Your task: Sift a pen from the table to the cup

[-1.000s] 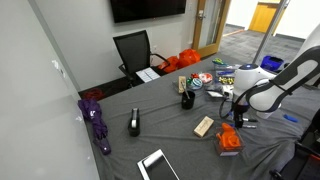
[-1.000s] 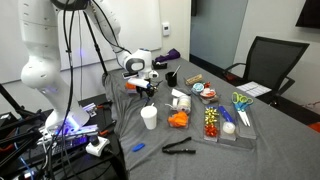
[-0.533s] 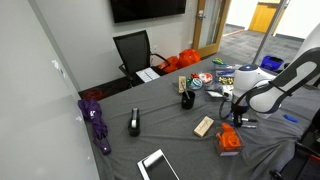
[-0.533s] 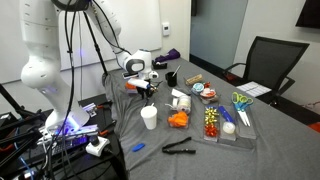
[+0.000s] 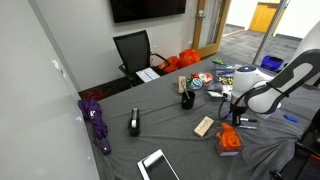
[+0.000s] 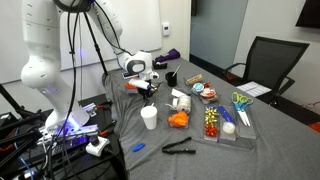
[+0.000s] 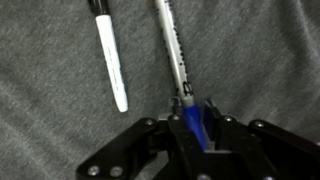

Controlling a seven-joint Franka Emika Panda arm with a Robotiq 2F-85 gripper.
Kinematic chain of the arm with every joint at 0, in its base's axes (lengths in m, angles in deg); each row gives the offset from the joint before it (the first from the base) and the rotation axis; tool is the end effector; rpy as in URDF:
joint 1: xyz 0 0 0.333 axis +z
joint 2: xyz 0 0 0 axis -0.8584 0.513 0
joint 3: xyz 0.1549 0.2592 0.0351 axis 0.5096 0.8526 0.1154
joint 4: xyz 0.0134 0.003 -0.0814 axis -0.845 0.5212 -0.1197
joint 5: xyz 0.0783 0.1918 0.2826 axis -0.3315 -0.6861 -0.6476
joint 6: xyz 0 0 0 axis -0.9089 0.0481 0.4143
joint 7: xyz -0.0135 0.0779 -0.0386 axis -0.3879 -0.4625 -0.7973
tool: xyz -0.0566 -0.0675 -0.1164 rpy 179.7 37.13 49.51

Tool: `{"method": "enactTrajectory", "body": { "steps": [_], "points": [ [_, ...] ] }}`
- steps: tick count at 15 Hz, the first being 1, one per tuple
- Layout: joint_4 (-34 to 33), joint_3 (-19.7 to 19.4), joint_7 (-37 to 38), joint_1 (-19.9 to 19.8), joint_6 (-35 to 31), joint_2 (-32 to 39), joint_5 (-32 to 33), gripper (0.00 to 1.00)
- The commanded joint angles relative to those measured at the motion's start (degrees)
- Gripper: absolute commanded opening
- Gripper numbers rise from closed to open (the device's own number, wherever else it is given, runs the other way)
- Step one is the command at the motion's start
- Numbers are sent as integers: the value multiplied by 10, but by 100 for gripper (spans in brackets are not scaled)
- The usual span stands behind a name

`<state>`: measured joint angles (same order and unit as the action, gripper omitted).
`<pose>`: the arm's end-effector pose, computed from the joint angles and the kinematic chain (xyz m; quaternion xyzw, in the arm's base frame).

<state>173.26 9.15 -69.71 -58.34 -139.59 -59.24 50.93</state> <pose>0.4421 0.0283 0.1174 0.9452 0.3187 -0.0711 0.0055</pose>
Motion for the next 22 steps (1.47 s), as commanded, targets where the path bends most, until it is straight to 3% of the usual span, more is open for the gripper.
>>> {"method": "enactTrajectory", "body": {
  "steps": [1, 2, 3, 5, 6, 7, 8, 9, 10, 11, 13, 14, 16, 19, 22],
  "points": [
    [-13, 4, 12, -10, -11, 17, 18, 6],
    [-14, 3, 13, -9, -12, 18, 18, 19],
    [-15, 3, 14, -9, -13, 19, 19, 20],
    [-16, 2, 15, -8, -13, 20, 20, 5],
    [-17, 2, 16, -8, -13, 20, 20, 16],
    [-17, 2, 16, -8, -14, 20, 20, 21],
    [-18, 2, 16, -9, -15, 20, 20, 20],
    [-18, 2, 16, -9, -15, 21, 20, 26],
    [-18, 1, 17, -9, -16, 22, 21, 43],
    [-18, 1, 18, -9, -17, 23, 22, 54],
    [-18, 1, 18, -9, -19, 25, 23, 48],
    [-18, 1, 16, -9, -20, 26, 23, 22],
    [-18, 3, 14, -11, -19, 26, 21, 21],
    [-20, 7, 11, -14, -15, 26, 18, 1],
    [-12, 13, 2, -23, -13, 13, 12, 5]
  ]
}}
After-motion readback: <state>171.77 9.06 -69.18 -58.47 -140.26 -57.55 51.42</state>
